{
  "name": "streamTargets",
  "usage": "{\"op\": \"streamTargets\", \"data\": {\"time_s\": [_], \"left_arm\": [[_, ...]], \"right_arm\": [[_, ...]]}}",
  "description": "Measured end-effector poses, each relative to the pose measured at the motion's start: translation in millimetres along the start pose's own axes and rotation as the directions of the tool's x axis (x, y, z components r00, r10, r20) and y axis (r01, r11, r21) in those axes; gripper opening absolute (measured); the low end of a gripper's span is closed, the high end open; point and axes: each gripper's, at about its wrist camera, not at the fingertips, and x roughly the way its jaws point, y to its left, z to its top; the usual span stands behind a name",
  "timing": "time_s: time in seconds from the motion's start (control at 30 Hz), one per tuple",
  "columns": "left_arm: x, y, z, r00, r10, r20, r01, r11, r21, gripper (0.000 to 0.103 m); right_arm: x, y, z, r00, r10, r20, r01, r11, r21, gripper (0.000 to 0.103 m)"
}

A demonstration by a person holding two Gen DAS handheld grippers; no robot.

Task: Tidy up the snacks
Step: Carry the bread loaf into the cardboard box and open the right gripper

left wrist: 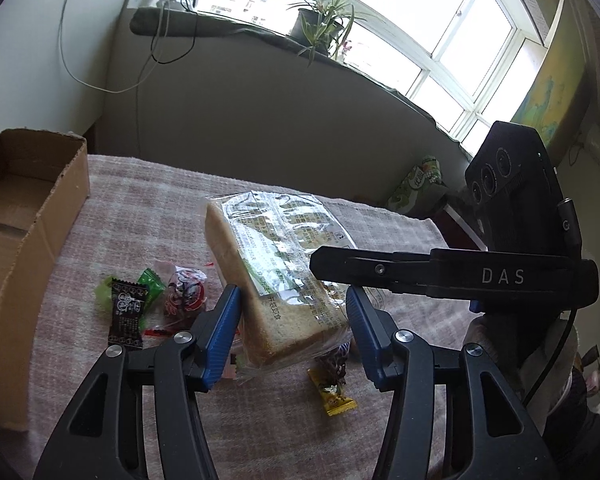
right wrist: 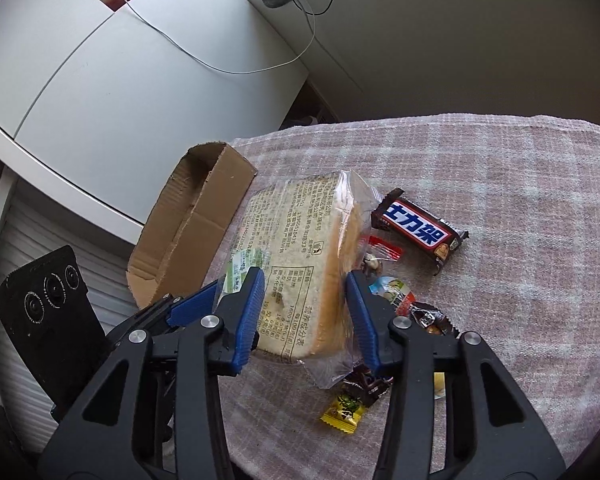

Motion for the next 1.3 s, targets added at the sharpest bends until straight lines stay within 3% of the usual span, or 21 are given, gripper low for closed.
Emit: {"op": "streamTargets", "data": {"time_s": [0.33,0.73,1.3], "left_arm": [[-48,17,3,0.994,0.062,0.093,-0.061,0.998,-0.010,0.052],[-100,64,1,0.971,0.163,0.176,-0.151,0.986,-0.077,0.052],[-142,122,-12,0.934,0.300,0.193,-0.273,0.950,-0.155,0.052]], "right_arm": [[11,60,6,0.999,0.044,0.000,-0.044,0.996,-0.082,0.046],[50,134,12,0.992,0.113,-0.054,-0.121,0.977,-0.177,0.046],[127,198,13,0.975,0.161,-0.151,-0.194,0.951,-0.239,0.046]]}}
